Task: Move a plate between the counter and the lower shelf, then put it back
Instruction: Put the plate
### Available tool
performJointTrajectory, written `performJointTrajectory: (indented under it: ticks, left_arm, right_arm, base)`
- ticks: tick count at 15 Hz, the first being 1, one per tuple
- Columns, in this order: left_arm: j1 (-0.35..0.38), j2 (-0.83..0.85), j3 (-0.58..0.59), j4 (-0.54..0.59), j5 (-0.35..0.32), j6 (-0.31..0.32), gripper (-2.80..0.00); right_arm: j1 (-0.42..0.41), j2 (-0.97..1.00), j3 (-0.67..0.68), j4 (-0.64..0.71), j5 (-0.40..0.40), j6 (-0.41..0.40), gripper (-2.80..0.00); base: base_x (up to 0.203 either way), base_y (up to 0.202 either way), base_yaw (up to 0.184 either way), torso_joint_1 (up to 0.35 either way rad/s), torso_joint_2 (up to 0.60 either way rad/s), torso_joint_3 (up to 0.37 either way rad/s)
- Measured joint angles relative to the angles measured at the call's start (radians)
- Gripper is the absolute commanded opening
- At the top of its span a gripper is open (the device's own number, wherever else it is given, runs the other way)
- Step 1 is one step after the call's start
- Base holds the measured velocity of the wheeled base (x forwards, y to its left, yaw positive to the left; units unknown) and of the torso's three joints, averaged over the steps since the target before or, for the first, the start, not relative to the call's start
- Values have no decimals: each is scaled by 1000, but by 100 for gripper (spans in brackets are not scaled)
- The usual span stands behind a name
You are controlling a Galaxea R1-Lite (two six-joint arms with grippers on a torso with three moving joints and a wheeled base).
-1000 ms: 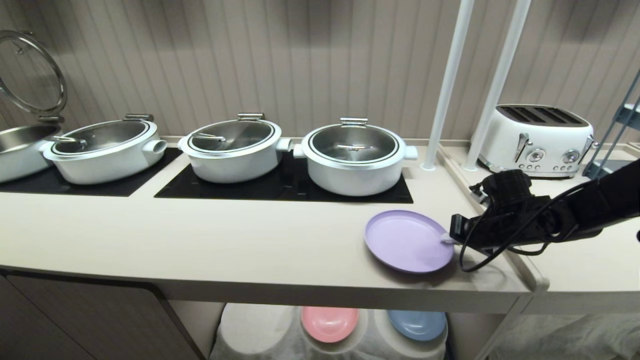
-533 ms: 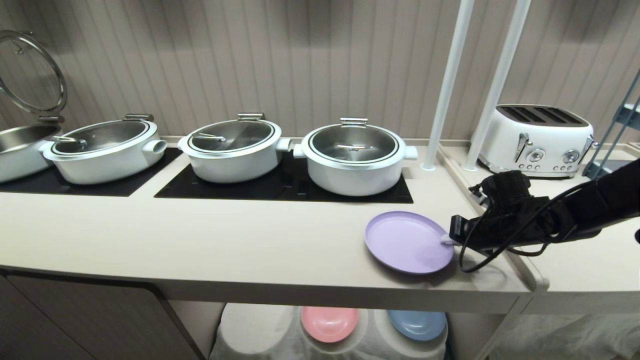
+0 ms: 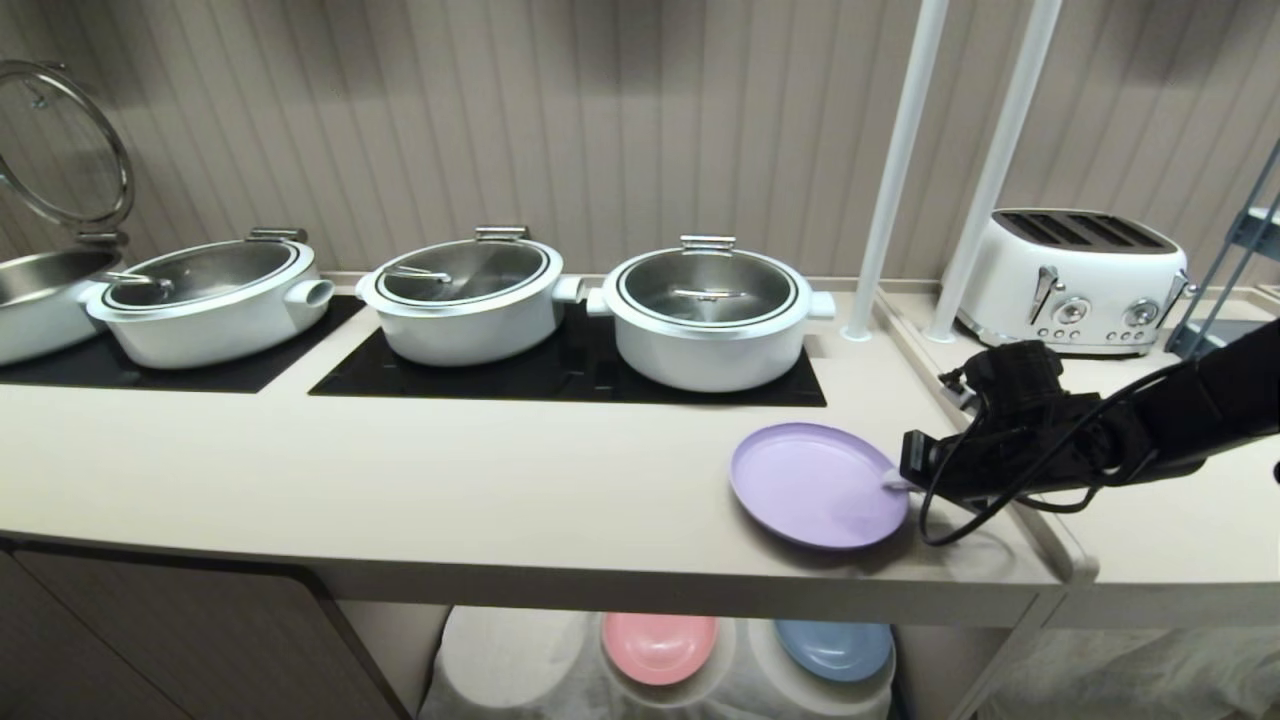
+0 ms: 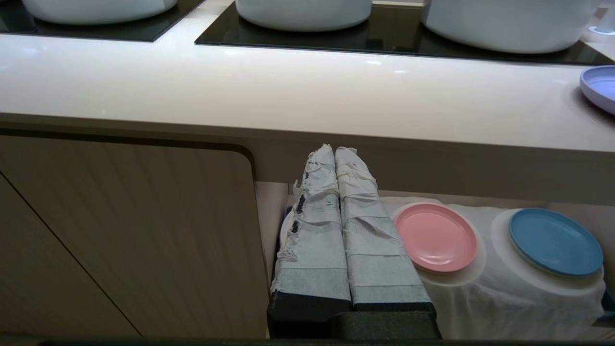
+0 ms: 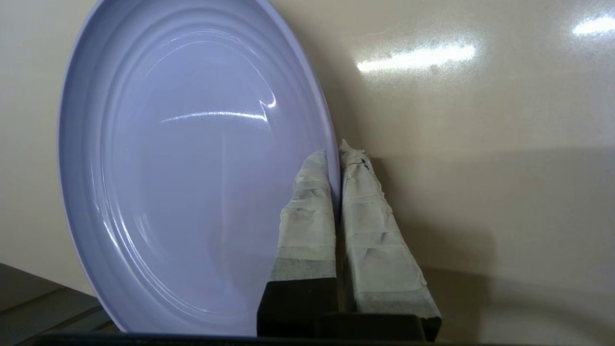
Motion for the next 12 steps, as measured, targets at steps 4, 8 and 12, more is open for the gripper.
performJointTrajectory:
  ticks: [4, 8, 12]
  left_arm:
    - [0, 0, 0, 0, 0, 0, -280]
    - [0, 0, 0, 0, 0, 0, -280]
    - [0, 0, 0, 0, 0, 0, -280]
  right_arm:
    - [0, 4, -5, -4, -7, -1, -280]
    - [-1, 11, -7, -5, -8, 1, -280]
    - [0, 18, -8, -5, -8, 1, 0]
  base:
    - [0, 0, 0, 0, 0, 0]
    - [0, 0, 0, 0, 0, 0]
    - [0, 0, 0, 0, 0, 0]
